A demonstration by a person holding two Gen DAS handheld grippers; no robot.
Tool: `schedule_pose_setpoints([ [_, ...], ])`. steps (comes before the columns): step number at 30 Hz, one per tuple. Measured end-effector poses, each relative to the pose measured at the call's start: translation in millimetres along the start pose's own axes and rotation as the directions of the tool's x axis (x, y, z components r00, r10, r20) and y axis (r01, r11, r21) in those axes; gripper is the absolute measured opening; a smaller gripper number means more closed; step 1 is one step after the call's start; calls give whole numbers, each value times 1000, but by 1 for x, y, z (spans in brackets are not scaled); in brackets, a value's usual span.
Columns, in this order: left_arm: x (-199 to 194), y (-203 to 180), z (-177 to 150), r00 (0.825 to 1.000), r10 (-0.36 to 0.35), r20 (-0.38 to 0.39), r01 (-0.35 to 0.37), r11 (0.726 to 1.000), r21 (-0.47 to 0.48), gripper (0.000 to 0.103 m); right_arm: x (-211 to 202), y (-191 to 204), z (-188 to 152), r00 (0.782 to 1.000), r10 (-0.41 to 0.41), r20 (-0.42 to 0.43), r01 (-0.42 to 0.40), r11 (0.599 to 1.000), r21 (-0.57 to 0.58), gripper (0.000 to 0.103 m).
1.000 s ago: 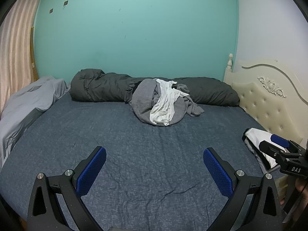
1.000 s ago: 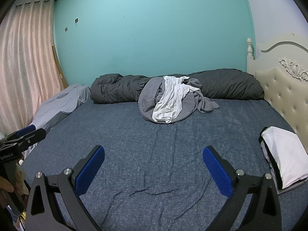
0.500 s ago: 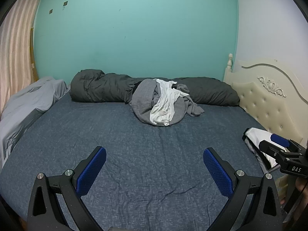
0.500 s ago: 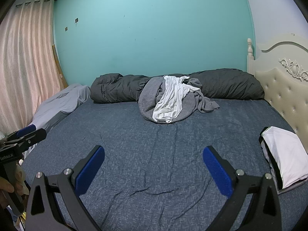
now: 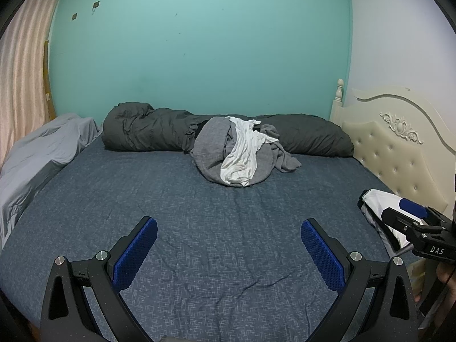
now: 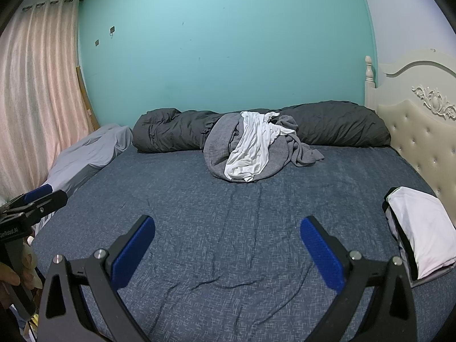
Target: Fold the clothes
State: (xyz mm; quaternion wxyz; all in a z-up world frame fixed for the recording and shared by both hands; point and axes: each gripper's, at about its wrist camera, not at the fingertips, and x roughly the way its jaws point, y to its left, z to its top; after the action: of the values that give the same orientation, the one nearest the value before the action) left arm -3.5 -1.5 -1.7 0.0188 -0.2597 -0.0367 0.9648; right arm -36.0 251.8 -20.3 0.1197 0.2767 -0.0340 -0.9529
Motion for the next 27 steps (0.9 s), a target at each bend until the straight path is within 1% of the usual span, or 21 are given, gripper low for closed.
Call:
schedule_pose_setpoints([
  [9, 2, -2, 0, 1000, 1, 2, -1, 1000, 2, 103, 1, 0, 2, 1000, 0, -2, 0, 1000, -2, 102],
  [22, 7, 1, -1, 1000, -24, 1, 24, 1000, -3, 103, 6, -1, 2, 1000, -3, -9, 3, 1000, 0, 102],
  [27, 16, 4, -4, 1000, -13, -14, 13, 1000, -16, 103, 13, -6, 0, 1000, -2, -25, 2, 1000, 6, 102],
])
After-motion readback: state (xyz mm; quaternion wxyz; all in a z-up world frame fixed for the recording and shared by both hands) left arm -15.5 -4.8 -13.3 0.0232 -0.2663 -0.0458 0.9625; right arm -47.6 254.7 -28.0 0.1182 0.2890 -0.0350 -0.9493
